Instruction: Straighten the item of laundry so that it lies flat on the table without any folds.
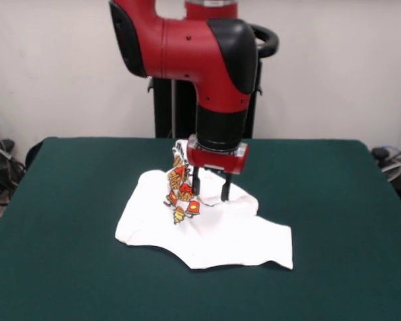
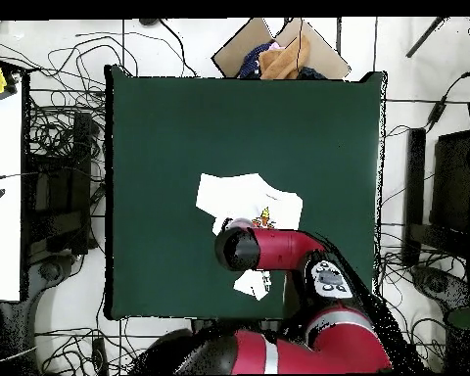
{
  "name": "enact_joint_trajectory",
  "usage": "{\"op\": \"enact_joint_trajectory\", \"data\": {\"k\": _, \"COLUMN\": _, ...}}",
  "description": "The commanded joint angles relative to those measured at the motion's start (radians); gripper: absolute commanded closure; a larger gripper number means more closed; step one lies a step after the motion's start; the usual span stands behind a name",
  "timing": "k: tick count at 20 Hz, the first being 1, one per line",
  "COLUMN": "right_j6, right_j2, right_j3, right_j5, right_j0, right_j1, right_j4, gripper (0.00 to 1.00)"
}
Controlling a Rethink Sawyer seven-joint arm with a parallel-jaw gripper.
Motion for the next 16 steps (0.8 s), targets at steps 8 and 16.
{"op": "enact_joint_trajectory", "data": {"k": 8, "right_j6": 0.028, "right_j2": 0.136, "right_j3": 0.060, "right_j5": 0.084, "right_j0": -0.021, "right_j1": 0.036, "right_j4": -0.012, "gripper": 0.00}}
{"op": "enact_joint_trajectory", "data": {"k": 16, "right_j6": 0.081, "right_j2": 0.022, "right_j3": -0.014, "right_j5": 0.071, "right_j0": 0.074, "right_j1": 0.113, "right_j4": -0.009, "gripper": 0.00}}
